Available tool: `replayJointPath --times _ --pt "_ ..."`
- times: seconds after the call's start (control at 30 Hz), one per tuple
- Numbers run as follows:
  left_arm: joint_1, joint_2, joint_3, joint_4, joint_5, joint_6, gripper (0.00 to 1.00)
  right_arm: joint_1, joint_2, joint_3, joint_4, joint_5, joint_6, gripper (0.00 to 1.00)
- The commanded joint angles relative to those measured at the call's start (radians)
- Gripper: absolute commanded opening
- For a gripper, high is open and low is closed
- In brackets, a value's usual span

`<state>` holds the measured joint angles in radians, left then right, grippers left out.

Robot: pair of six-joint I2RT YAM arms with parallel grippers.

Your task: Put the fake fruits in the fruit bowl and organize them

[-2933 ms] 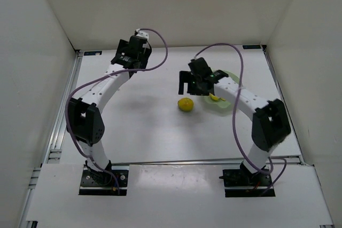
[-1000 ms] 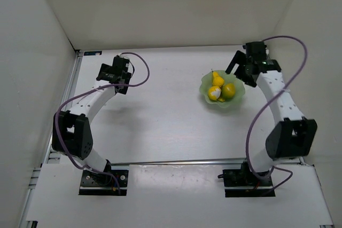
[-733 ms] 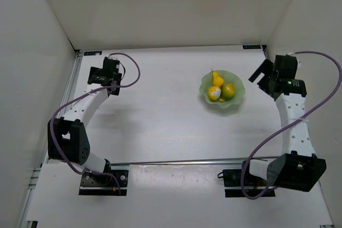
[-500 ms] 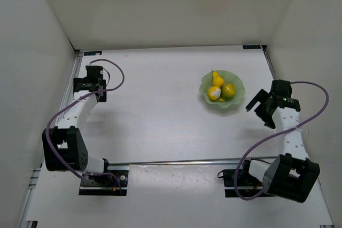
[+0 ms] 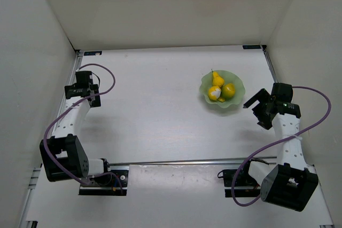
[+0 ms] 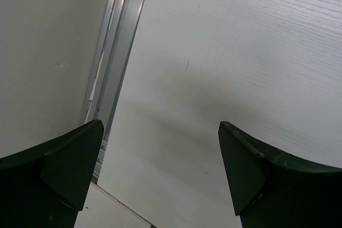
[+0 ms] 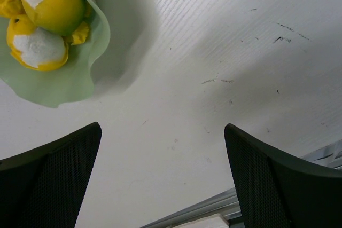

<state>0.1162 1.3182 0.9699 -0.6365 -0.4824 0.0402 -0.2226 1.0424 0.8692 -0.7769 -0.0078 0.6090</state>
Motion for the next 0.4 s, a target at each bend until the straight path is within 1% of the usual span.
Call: replayJointPath --times 0.0,0.27,0.37 --pt "0.020 -0.043 0.027 -0.002 0.036 -0.005 1.00 -0.004 -0.002 0.024 0.021 -0.020 0.018 1.00" --pt "0.031 -0.043 0.018 -0.011 0.045 -0.016 1.00 -0.004 -0.021 0.014 0.021 -0.020 0.018 1.00" --pt "0.031 -0.043 0.018 -0.011 0.045 -0.016 1.00 -0.004 -0.044 0.002 0.057 -0.035 0.018 1.00"
